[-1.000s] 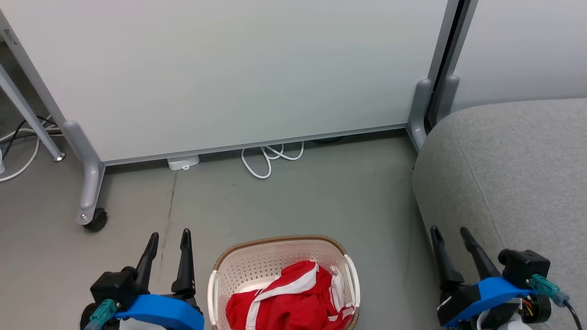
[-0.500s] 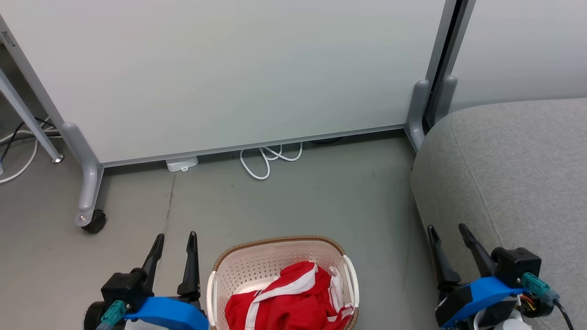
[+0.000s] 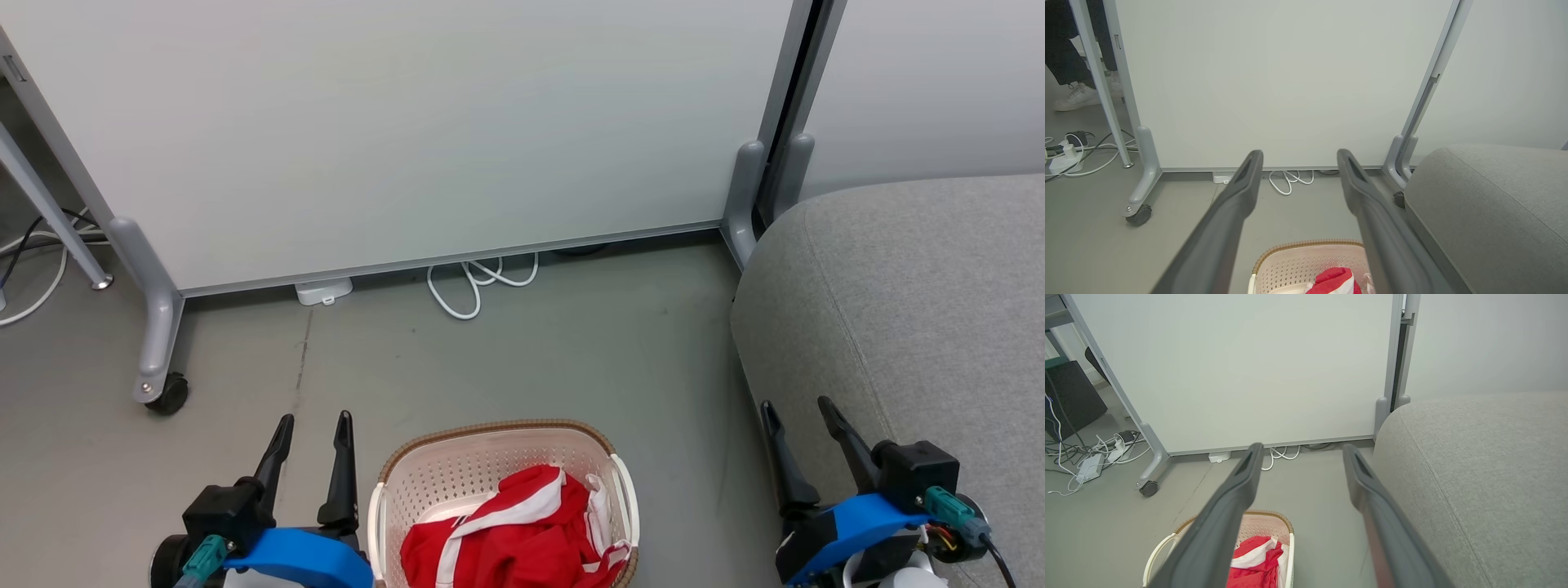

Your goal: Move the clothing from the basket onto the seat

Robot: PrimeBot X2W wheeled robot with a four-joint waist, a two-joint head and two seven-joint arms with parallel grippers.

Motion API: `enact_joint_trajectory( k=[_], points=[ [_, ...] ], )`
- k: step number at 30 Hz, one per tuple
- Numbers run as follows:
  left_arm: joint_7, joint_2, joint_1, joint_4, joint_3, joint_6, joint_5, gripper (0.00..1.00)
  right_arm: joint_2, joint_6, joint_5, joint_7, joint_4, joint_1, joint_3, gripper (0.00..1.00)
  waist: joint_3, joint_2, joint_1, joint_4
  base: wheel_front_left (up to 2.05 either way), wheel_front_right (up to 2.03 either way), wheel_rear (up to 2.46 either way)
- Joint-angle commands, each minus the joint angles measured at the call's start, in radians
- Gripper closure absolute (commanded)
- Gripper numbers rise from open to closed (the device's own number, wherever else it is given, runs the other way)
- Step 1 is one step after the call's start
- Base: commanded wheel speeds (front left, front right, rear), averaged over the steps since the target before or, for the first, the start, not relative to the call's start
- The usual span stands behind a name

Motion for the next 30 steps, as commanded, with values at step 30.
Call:
enact_joint_trajectory(
  k=[30],
  points=[
    [0.009,0.128,-0.330,0.258,-0.181,-0.002,-0.021,0.00,-0.004,0.000,0.050,-0.046,-0.120,-0.272,0.151,0.00,0.541,-0.0001,0.0000,-0.237,0.00,0.00,0.00]
  ],
)
